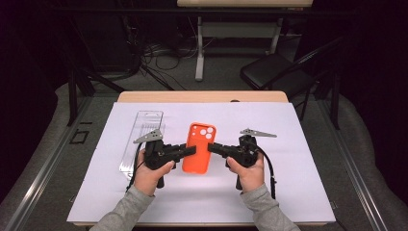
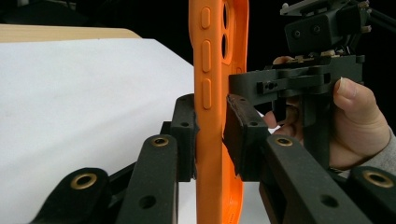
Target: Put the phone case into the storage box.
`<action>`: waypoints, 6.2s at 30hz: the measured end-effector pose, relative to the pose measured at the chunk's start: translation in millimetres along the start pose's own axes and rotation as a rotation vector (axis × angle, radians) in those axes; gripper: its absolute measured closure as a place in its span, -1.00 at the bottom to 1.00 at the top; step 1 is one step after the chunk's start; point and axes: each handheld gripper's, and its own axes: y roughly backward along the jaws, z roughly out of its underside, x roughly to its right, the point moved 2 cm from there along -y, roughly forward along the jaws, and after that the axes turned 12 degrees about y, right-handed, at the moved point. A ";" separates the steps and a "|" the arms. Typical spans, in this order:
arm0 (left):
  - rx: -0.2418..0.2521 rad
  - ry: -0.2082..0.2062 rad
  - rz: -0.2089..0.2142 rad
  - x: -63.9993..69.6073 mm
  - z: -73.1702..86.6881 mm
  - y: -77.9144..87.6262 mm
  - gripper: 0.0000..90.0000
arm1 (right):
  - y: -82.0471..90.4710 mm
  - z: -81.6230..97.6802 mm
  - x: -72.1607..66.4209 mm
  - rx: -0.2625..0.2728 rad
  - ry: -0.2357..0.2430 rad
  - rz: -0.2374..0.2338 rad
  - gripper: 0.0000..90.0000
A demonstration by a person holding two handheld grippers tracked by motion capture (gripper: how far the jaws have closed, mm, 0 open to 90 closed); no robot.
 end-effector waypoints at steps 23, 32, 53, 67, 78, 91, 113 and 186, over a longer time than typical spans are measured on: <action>-0.014 -0.091 -0.096 1.8 -8.6 4.1 0.00 | 8.1 -3.8 5.0 0.011 0.035 0.068 0.84; -0.018 -0.132 -0.128 4.3 -13.4 8.2 -0.08 | 9.3 -4.7 4.2 0.008 0.059 0.088 0.84; -0.046 -0.194 -0.194 12.6 -22.4 19.5 0.00 | 7.5 -6.3 -8.0 -0.004 0.140 0.115 0.84; -0.056 -0.227 -0.262 15.2 -28.4 28.7 -0.10 | 4.8 -5.3 -14.2 -0.022 0.192 0.136 0.84; -0.076 -0.265 -0.289 16.9 -27.4 25.4 -0.23 | 3.9 -4.9 -16.5 -0.043 0.203 0.145 0.84; -0.072 -0.282 -0.317 17.4 -27.8 25.9 -0.26 | 1.7 -4.4 -21.5 -0.094 0.245 0.174 0.84; -0.072 -0.300 -0.336 19.8 -27.4 25.8 -0.26 | -2.3 -1.4 -27.5 -0.139 0.277 0.211 0.84; -0.190 -0.466 -0.476 30.1 -18.9 18.1 0.43 | -17.5 11.0 -41.6 -0.238 0.368 0.262 0.85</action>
